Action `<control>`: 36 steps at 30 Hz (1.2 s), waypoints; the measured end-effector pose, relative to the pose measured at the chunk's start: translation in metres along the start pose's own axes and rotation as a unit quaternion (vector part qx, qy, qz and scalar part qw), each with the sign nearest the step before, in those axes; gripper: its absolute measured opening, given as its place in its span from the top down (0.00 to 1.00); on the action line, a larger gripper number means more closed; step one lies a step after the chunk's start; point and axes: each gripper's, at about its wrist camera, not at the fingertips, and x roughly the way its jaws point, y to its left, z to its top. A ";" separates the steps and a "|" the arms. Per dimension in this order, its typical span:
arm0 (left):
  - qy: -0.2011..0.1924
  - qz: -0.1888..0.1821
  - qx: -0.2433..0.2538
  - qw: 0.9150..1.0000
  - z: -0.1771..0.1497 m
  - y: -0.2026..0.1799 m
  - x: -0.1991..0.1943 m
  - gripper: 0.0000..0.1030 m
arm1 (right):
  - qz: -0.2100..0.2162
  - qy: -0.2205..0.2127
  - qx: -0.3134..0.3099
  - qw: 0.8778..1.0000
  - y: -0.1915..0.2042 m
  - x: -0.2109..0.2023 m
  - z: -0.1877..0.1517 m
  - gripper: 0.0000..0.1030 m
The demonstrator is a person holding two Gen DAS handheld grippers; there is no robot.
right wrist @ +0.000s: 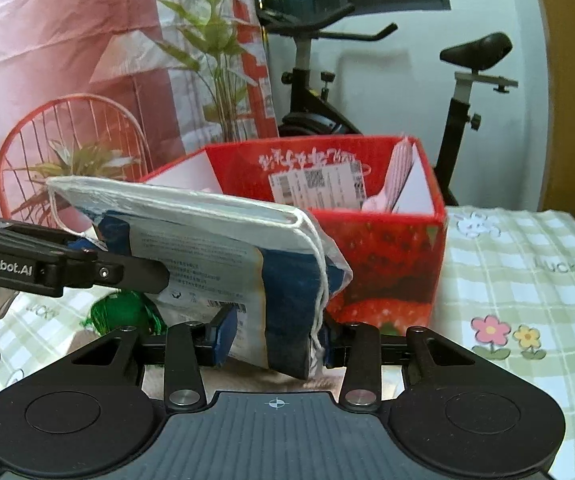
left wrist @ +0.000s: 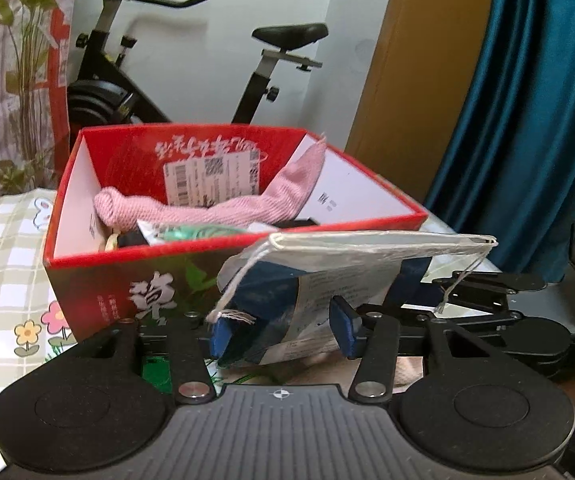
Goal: Organize soft objects
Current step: 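Close the left tool on the edge of the drawstring pouch, then lift the pouch with the left tool and carry it over the red box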
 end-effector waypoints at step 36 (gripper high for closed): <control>-0.103 -0.028 -0.055 0.993 0.092 0.012 -0.044 0.48 | 0.016 -0.060 -0.035 0.997 0.007 -0.026 0.138 0.63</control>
